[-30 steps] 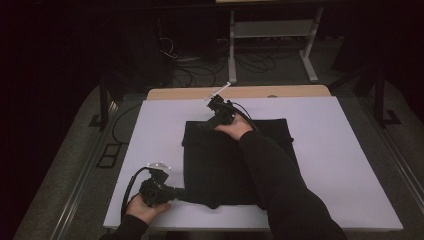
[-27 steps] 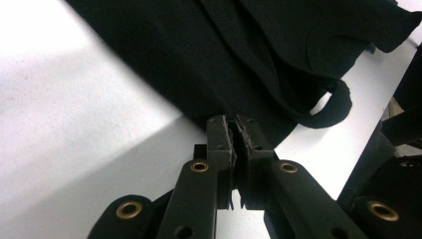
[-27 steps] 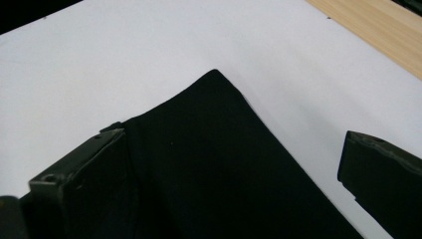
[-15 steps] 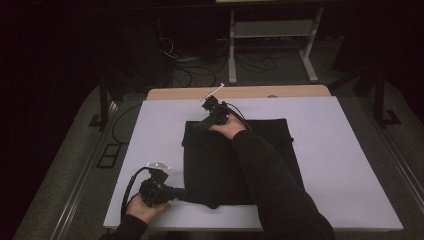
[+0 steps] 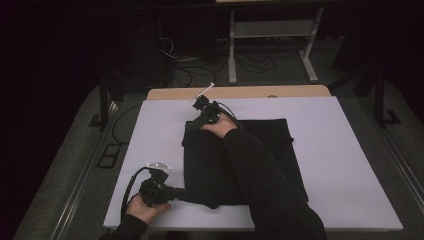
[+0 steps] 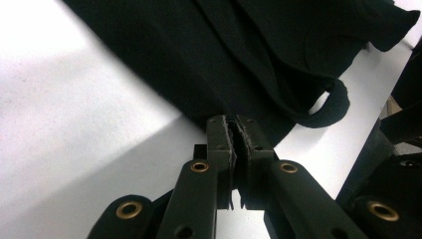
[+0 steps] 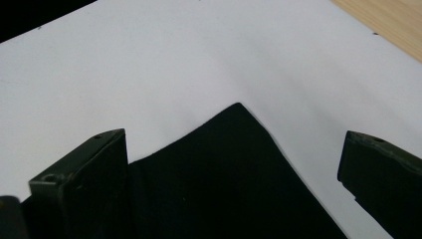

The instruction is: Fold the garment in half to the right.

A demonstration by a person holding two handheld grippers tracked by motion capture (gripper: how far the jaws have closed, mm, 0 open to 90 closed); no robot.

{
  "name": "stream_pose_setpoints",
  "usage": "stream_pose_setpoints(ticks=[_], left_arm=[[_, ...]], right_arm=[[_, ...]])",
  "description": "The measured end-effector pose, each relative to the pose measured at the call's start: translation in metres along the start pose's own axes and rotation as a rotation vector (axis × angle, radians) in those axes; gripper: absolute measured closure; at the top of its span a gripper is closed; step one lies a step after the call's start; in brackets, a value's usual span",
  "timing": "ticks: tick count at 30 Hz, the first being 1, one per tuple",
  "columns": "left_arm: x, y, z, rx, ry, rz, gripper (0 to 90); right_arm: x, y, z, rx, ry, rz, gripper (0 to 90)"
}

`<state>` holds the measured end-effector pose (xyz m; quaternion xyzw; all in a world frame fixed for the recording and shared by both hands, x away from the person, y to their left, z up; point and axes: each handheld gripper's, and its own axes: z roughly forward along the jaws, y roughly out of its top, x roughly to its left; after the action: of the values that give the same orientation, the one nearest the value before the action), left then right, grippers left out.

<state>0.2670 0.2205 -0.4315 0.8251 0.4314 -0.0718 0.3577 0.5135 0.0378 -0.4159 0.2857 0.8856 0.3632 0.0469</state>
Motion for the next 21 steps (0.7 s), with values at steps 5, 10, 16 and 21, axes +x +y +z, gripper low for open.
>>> stream_pose_setpoints(ticks=[5, 10, 16, 21], left_arm=[[0.001, 0.000, 0.000, 0.000, -0.008, -0.009, 83.9], [0.001, 0.000, 0.000, 0.000, -0.007, -0.005, 83.9], [0.001, 0.000, 0.000, 0.001, -0.006, -0.008, 83.9], [0.001, 0.000, 0.000, 0.000, -0.007, -0.008, 83.9]], right_arm=[[0.002, 0.003, 0.009, 0.010, 0.008, 0.017, 0.0], [0.003, 0.005, 0.018, 0.020, 0.010, 0.003, 0.0], [0.003, 0.009, 0.023, 0.021, 0.017, 0.014, 4.2], [0.003, 0.009, 0.026, 0.011, 0.003, 0.019, 15.1]])
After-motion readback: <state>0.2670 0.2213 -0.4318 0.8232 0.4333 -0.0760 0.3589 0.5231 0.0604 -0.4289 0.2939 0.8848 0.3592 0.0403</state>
